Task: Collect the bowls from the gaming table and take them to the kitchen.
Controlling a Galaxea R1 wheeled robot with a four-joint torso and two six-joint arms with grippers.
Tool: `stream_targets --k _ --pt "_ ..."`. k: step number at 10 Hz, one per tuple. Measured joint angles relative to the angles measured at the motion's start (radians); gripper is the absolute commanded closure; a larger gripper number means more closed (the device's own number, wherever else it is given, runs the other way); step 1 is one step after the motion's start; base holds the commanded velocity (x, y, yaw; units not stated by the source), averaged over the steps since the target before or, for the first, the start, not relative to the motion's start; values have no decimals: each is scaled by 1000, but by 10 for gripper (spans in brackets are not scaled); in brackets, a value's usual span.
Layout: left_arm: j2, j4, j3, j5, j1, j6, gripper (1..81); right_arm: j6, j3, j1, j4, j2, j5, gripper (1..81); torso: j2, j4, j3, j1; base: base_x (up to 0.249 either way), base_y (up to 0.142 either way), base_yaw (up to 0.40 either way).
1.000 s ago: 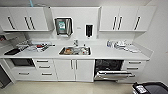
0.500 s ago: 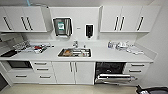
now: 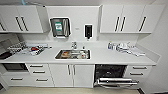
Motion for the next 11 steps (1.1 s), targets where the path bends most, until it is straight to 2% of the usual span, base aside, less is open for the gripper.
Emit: stream_targets --k 3,6,8,11 --pt "-1 0 0 -4 -19 0 811 0 1 18 1 0 3 811 1 0 -1 2 159 -84 0" --pt "-4 0 -4 9 21 0 811 1 1 -21 0 0 -9 811 -1 0 0 -1 159 -83 0" --pt "-1 0 -2 -1 -12 0 811 1 1 12 0 -8 5 811 0 0 0 0 159 -84 0" --pt "1 0 -2 0 0 0 811 1 1 3 0 1 0 811 0 0 0 0 159 -84 0"
